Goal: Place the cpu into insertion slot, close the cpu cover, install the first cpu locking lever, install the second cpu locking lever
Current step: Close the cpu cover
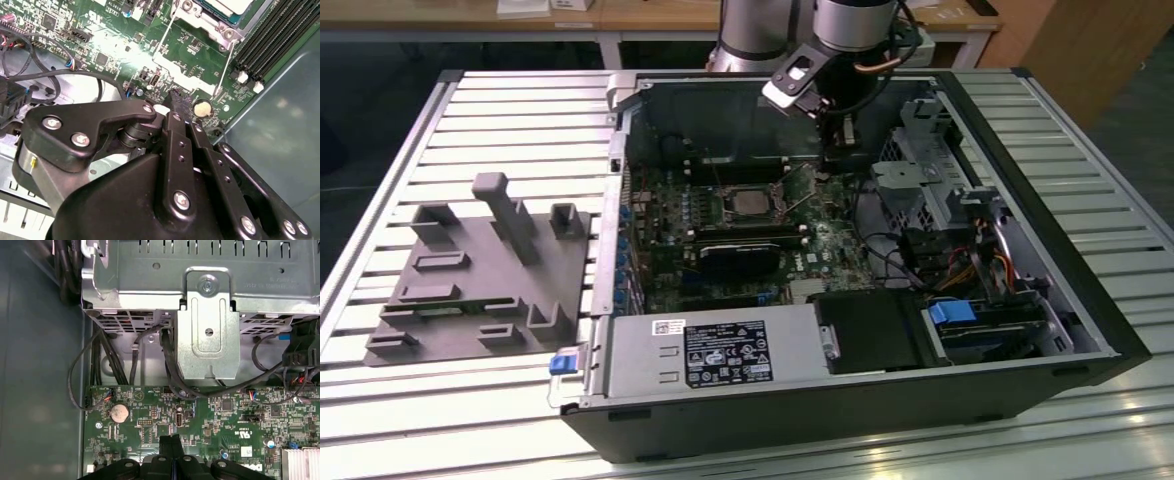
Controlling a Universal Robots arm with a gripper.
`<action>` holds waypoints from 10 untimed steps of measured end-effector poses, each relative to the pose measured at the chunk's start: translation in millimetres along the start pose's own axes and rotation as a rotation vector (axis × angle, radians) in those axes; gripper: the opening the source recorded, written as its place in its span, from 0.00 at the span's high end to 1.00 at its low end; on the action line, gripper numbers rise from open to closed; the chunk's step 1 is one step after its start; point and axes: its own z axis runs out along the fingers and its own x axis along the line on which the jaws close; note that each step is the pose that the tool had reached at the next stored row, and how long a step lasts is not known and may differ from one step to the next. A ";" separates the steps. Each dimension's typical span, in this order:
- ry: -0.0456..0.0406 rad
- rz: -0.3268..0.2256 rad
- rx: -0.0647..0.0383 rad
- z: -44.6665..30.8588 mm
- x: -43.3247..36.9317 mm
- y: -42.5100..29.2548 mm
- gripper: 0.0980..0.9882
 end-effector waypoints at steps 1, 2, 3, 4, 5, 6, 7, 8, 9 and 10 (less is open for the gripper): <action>-0.0023 0.000 0.000 0.7 0.0 0.0 1.00; -0.0053 -0.001 0.000 1.5 0.1 0.0 1.00; -0.0073 -0.001 0.001 2.4 0.1 -0.1 1.00; -0.0092 -0.001 0.001 3.2 0.1 -0.1 1.00; -0.0113 -0.001 0.001 4.1 0.1 -0.1 1.00; -0.0128 -0.001 0.002 4.8 0.2 0.1 1.00; -0.0132 -0.001 0.003 5.1 0.1 0.6 1.00; -0.0132 -0.001 0.003 5.2 0.2 1.5 1.00; -0.0132 -0.001 0.004 5.3 0.2 2.5 1.00; -0.0132 -0.001 0.005 5.5 0.3 3.4 1.00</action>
